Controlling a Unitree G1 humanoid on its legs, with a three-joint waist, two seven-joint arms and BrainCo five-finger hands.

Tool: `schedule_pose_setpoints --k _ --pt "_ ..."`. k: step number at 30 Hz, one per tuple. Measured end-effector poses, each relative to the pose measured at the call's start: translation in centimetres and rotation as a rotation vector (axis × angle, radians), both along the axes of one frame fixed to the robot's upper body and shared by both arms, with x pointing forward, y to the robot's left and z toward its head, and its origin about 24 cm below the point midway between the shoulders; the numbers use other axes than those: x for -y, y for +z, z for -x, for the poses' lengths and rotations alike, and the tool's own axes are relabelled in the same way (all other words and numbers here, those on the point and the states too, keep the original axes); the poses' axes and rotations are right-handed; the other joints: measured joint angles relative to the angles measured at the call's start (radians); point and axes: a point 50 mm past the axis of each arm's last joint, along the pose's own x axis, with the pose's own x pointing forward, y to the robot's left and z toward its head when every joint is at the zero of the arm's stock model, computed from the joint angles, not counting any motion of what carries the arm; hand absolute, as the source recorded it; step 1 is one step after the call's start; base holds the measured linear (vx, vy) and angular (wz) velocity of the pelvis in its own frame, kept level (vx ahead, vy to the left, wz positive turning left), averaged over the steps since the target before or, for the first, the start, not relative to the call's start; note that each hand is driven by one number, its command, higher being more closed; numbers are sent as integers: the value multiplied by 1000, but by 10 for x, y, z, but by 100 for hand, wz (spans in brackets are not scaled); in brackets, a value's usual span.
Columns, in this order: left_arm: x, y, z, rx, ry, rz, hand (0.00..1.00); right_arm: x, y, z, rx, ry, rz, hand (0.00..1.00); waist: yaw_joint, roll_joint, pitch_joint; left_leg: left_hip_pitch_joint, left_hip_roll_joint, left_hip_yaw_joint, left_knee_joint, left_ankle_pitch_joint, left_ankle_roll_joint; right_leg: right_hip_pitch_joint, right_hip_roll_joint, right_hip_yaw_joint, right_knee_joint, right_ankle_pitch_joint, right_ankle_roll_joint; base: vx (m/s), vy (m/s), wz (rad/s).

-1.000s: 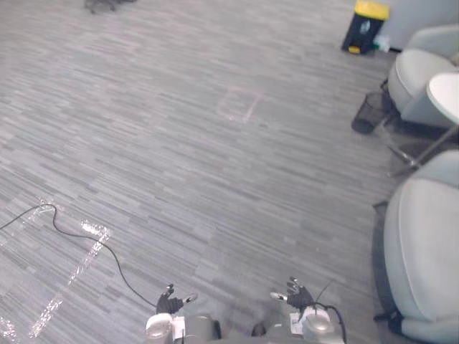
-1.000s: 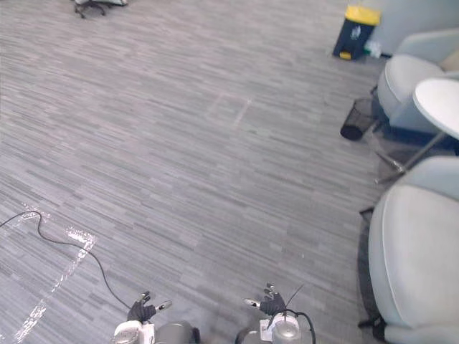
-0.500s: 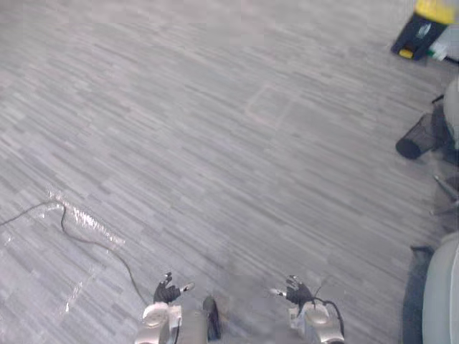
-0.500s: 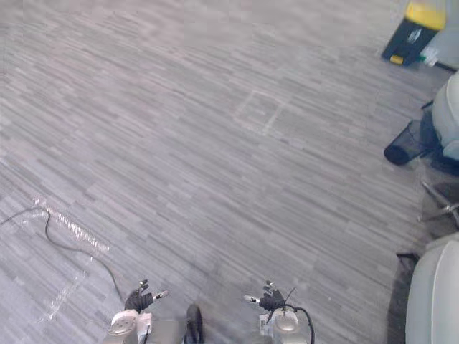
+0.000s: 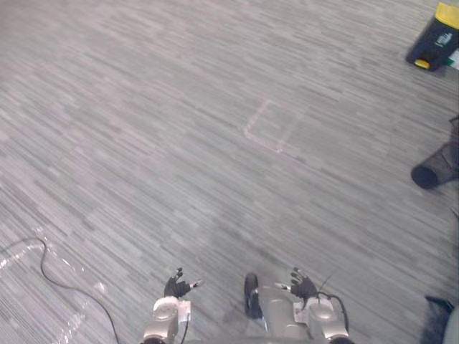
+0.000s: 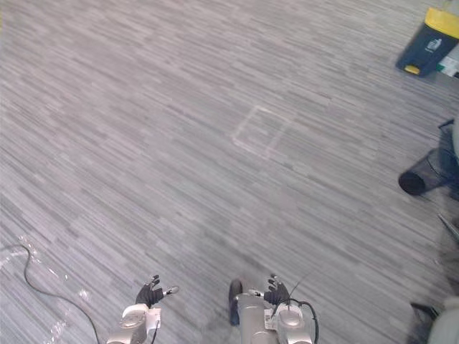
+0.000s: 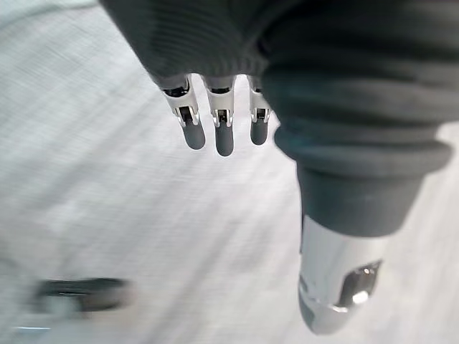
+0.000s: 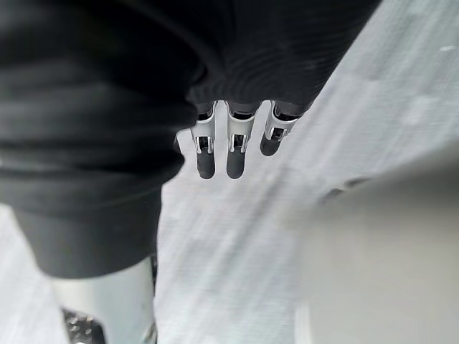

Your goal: Organize the slippers on the shoe rack

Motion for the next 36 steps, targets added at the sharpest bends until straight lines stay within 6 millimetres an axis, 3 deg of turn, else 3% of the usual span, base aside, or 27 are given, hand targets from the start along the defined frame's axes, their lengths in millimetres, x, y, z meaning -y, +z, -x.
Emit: schedule_pose_setpoints --k 1,3,5,7,8,9,10,12,14,15,16,17,18,19,20,22,23,24,25,26,27,28,29,30,32,34,36 --pt "-2 0 2 2 3 -3 0 -6 0 0 1 -3 -20 0 16 -6 0 -69 27 39 87 -36 25 56 13 27 -18 -28 0 607 -39 -47" --pt "-2 -1 10 -10 7 0 0 -12 0 -2 8 -5 -40 0 37 -20 -2 -167 29 93 87 -92 41 138 12 70 -68 -53 7 497 16 -55" --pt "-7 0 10 0 26 -1 0 -14 -1 -3 2 -4 -45 0 60 -24 -4 -271 -17 132 -123 -151 61 215 -23 119 -116 -68 24 583 136 -76" --pt "-9 0 11 -1 23 -8 0 -11 0 -6 1 -8 -38 0 60 -31 0 -314 -105 102 -444 -104 41 266 -80 152 -145 -97 66 561 226 -65" --pt "-8 -1 12 -7 18 -6 0 -5 -1 -5 -6 -6 -17 0 67 -22 -7 -310 -135 70 -625 72 20 303 -98 192 -184 -112 81 486 220 -71" --pt "-8 -2 13 -15 11 -11 0 -5 -2 -5 -20 3 -13 0 71 -27 -15 -299 -162 84 -621 57 80 320 -123 221 -201 -102 86 751 333 -41" --pt "-10 0 6 -7 -2 -21 0 -6 -3 -5 -24 19 -9 0 55 -30 -20 -303 -178 83 -604 23 102 307 -139 225 -183 -55 107 628 278 -9" --pt "-14 1 4 -1 -5 -34 0 -6 -3 -4 -28 31 -4 0 57 -48 -28 -296 -182 112 -555 -29 146 236 -151 279 -20 -36 130 661 289 -12" --pt "-11 -3 10 -32 -14 -29 0 -5 -3 -5 -25 31 -2 0 57 -65 -28 -223 -196 137 -562 -76 167 157 -158 316 230 21 236 588 227 -33" --pt "-13 -6 15 -54 -29 -36 0 -6 -3 -5 -24 34 -2 0 56 -69 -24 -146 -199 155 -579 -110 174 91 -152 334 436 64 368 576 195 -41" --pt "-12 -6 15 -60 -51 -43 0 -7 -3 -5 -23 39 -4 0 56 -70 -15 -73 -203 164 -598 -131 181 41 -153 314 605 60 360 558 169 -48" --pt "-14 -6 16 -65 -57 -49 0 -7 -3 -4 -25 42 -4 0 55 -69 -9 -10 -207 166 -621 -143 188 0 -164 271 710 38 317 507 112 -52" --pt "-15 -7 18 -75 -60 -53 0 -7 -3 -3 -27 54 0 0 52 -62 -7 75 -208 170 -677 -151 192 -64 -176 192 796 -5 233 470 67 -50" --pt "-17 -7 18 -77 -59 -58 0 -9 -3 -5 -23 68 0 0 50 -53 -2 145 -207 172 -731 -151 192 -112 -174 132 798 -44 168 562 47 -39" --pt "-19 -7 16 -72 -60 -65 0 -10 -3 -5 -21 71 -4 0 40 -48 1 198 -202 177 -773 -151 191 -165 -169 72 748 -76 132 555 -13 -14" --pt "-19 -4 8 -54 -66 -70 0 -8 0 -8 -6 73 4 0 17 -53 3 245 -179 181 -806 -151 192 -253 -141 5 537 -95 114 462 -74 11" --pt "-18 -3 5 -47 -78 -73 0 -6 1 -11 2 75 9 0 6 -51 5 259 -166 181 -817 -151 191 -275 -128 -9 408 -78 119 375 -96 34" --pt "-16 -1 0 -36 -111 -82 0 -4 1 -10 -2 75 16 0 -6 -54 4 291 -156 181 -851 -151 190 -288 -118 -21 165 10 134 585 -183 44" --pt "-16 0 -1 -35 -147 -101 0 -4 -1 -5 -16 69 13 0 -8 -75 0 328 -178 174 -887 -150 163 -288 -127 -23 2 91 134 514 -185 36" --pt "-16 -1 0 -39 -158 -102 0 -4 -2 -4 -19 64 10 0 -9 -85 0 362 -183 160 -895 -159 117 -292 -130 -12 -14 182 111 670 -277 12" --pt "-11 -5 5 -65 -170 -94 0 0 -3 -2 -27 68 22 0 -13 -76 -10 396 -158 135 -887 -165 95 -292 -109 0 34 263 61 605 -273 -15" --pt "-7 -7 7 -78 -174 -81 0 1 -1 -5 -21 74 31 0 -8 -44 -22 380 -126 128 -846 -145 62 -297 -87 -7 58 229 45 608 -287 -20" --pt "-5 -9 9 -86 -171 -75 0 1 -1 -6 -18 80 36 0 -8 -29 -26 348 -108 110 -780 -122 23 -294 -74 -13 67 209 35 594 -269 -21" --pt "-1 -8 8 -81 -164 -63 0 5 1 -8 -10 75 45 0 -10 -10 -15 293 -75 84 -630 -84 -28 -261 -46 -16 57 187 21 584 -251 -17" --pt "1 -10 12 -88 -105 -33 0 5 0 -6 -15 76 46 0 -7 22 2 167 -6 13 -263 85 -43 -139 2 -4 -3 151 -2 566 -170 -32" --pt "2 -11 18 -88 -89 -26 0 2 0 -2 -12 66 33 0 8 20 13 47 50 15 68 45 -23 -3 49 44 -49 96 -31 578 -84 -66" --pt "-1 -10 22 -87 -83 -32 0 -5 -1 -1 -11 50 4 0 19 -1 10 -51 47 40 133 -21 13 86 56 102 -84 57 -36 495 -36 -77"
